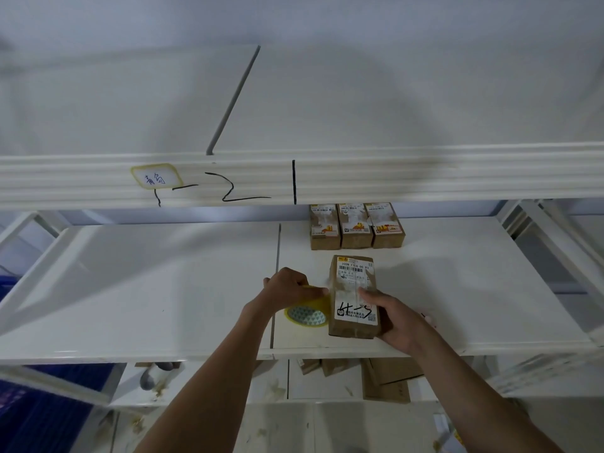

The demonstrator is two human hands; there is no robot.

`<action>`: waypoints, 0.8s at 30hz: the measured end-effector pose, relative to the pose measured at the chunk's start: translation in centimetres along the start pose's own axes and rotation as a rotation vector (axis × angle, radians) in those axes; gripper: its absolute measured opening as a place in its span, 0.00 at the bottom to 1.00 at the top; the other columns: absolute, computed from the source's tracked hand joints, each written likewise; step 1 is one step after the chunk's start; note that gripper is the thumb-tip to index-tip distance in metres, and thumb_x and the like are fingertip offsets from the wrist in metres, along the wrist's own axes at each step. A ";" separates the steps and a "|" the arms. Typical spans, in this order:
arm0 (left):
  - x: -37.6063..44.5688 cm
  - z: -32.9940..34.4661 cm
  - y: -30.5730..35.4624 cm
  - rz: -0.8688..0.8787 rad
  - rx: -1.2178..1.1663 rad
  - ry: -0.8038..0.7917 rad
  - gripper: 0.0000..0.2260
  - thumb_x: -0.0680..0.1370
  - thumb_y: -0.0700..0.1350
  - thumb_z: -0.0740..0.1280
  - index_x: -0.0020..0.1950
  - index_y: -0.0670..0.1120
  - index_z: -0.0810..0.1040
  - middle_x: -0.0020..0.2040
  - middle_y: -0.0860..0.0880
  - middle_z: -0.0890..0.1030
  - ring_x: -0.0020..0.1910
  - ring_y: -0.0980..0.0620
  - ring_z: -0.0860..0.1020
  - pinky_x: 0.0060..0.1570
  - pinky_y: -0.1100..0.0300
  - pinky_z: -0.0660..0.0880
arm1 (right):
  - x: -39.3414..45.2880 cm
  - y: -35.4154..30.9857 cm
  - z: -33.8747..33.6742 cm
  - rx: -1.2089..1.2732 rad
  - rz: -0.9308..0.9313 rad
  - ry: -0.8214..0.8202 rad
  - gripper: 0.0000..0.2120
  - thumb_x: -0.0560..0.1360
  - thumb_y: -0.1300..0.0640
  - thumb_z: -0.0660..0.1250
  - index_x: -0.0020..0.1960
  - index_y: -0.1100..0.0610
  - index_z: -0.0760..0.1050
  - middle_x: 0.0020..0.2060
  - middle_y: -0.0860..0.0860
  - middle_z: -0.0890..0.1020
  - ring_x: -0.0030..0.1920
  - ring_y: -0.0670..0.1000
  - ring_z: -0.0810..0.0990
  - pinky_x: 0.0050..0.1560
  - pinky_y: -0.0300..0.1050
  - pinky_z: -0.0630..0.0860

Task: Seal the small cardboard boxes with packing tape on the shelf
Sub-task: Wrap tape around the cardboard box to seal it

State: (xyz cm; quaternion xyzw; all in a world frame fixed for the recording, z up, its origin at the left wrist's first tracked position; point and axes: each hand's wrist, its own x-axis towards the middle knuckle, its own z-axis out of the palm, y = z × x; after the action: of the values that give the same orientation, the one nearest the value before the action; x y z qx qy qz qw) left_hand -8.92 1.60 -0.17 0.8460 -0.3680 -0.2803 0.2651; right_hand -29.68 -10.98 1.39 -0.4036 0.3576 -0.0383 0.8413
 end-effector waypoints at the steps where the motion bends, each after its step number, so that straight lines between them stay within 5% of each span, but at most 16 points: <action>1: 0.0 0.0 0.1 0.004 0.032 0.009 0.25 0.70 0.67 0.71 0.42 0.44 0.82 0.40 0.50 0.80 0.48 0.49 0.79 0.61 0.47 0.70 | 0.0 0.0 0.0 0.002 -0.003 -0.010 0.22 0.74 0.56 0.69 0.67 0.57 0.75 0.59 0.59 0.83 0.59 0.59 0.83 0.59 0.57 0.77; 11: 0.6 0.0 1.0 0.033 0.267 0.066 0.22 0.72 0.69 0.68 0.41 0.50 0.78 0.44 0.51 0.81 0.49 0.50 0.79 0.61 0.49 0.66 | 1.2 -0.2 -0.8 -0.049 0.037 0.028 0.15 0.82 0.54 0.63 0.65 0.60 0.76 0.57 0.60 0.84 0.58 0.60 0.83 0.54 0.57 0.80; 16: 0.7 0.2 1.4 0.059 0.363 0.088 0.18 0.73 0.66 0.69 0.38 0.51 0.77 0.39 0.54 0.77 0.45 0.51 0.76 0.57 0.50 0.62 | 1.9 -0.2 -0.4 -0.297 0.015 0.163 0.20 0.76 0.46 0.70 0.63 0.58 0.78 0.53 0.58 0.85 0.57 0.60 0.82 0.51 0.55 0.82; 20: 0.8 0.6 2.3 0.080 0.415 0.080 0.18 0.74 0.64 0.69 0.39 0.50 0.77 0.40 0.53 0.77 0.44 0.51 0.75 0.60 0.50 0.62 | 2.7 -0.1 1.2 -0.521 0.026 0.226 0.33 0.60 0.34 0.79 0.58 0.49 0.76 0.52 0.52 0.85 0.54 0.54 0.83 0.57 0.55 0.81; 24: 1.0 0.8 2.4 0.081 0.397 0.043 0.15 0.74 0.62 0.70 0.40 0.51 0.76 0.41 0.53 0.77 0.44 0.51 0.77 0.60 0.53 0.69 | 3.2 0.3 1.6 -0.557 -0.001 0.268 0.29 0.64 0.43 0.81 0.59 0.53 0.77 0.49 0.53 0.85 0.51 0.53 0.84 0.46 0.47 0.81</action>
State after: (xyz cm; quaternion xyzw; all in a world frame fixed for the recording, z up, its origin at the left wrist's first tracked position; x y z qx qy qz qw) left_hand -10.02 -0.82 0.56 0.8722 -0.4437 -0.1730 0.1118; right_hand -26.38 -10.82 0.04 -0.6102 0.4620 0.0079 0.6435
